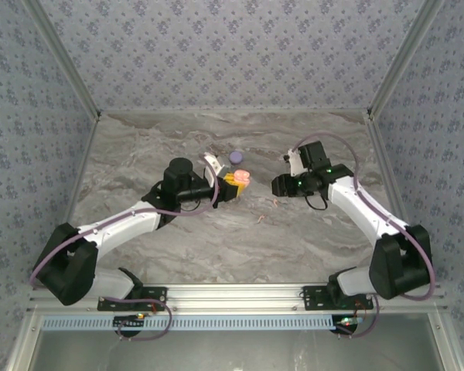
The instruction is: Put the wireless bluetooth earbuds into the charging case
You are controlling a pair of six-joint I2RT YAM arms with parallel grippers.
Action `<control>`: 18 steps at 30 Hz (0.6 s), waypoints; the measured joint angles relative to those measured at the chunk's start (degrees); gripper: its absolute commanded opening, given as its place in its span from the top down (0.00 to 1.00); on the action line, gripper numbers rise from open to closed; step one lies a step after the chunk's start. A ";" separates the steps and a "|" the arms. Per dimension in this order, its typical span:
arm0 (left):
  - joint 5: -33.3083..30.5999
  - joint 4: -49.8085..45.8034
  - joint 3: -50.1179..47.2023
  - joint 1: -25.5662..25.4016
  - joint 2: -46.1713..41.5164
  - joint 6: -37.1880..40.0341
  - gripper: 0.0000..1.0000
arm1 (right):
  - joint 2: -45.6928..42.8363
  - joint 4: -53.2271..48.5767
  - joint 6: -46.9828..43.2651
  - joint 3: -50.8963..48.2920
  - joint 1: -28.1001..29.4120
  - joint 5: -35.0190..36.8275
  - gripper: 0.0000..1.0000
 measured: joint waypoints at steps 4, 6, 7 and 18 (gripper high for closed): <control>-0.50 -0.31 -0.70 -0.11 -0.83 -0.39 0.87 | 4.04 0.02 0.31 -0.59 -0.46 0.46 0.57; -0.72 -0.44 -0.83 -0.20 -1.38 -0.42 0.86 | 6.12 0.07 0.26 -0.90 -0.44 0.50 0.57; -0.87 -0.42 -0.92 -0.24 -1.62 -0.42 0.86 | 6.91 0.09 0.26 -0.98 -0.44 0.50 0.57; -1.11 -0.94 -1.36 -0.74 -2.27 -0.42 0.86 | 14.93 1.57 0.20 -0.81 -0.37 0.79 0.62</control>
